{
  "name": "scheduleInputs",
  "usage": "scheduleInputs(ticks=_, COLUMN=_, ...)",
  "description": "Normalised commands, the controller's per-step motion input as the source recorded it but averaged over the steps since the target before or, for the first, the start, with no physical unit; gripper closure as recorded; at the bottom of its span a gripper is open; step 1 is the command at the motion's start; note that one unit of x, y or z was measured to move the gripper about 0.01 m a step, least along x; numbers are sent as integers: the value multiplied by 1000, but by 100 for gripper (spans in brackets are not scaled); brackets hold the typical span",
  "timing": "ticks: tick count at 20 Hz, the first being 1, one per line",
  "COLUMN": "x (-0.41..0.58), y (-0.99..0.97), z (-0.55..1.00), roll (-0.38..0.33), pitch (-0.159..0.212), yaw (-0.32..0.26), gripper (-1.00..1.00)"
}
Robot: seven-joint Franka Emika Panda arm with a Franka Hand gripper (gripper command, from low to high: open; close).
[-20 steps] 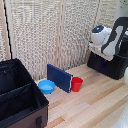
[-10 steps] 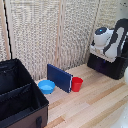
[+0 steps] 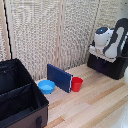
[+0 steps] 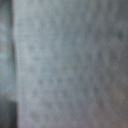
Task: Please move the gripper into proximity with the fryer handle. Once close enough, gingerly grasp the handle and gently tug the fryer basket open in your direction.
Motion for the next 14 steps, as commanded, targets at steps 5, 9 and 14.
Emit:
scheduleInputs(ticks=5, x=6, y=394, z=-1, roll=354, pitch=237, yaw=-50, gripper=100)
scheduleInputs(ticks=9, x=-294, y=899, z=-291, roll=106, pitch=-10, yaw=0, gripper=100)
scheduleInputs(ticks=14, x=-94, y=963, z=-223, roll=20, pitch=-151, yaw=-43, gripper=100)
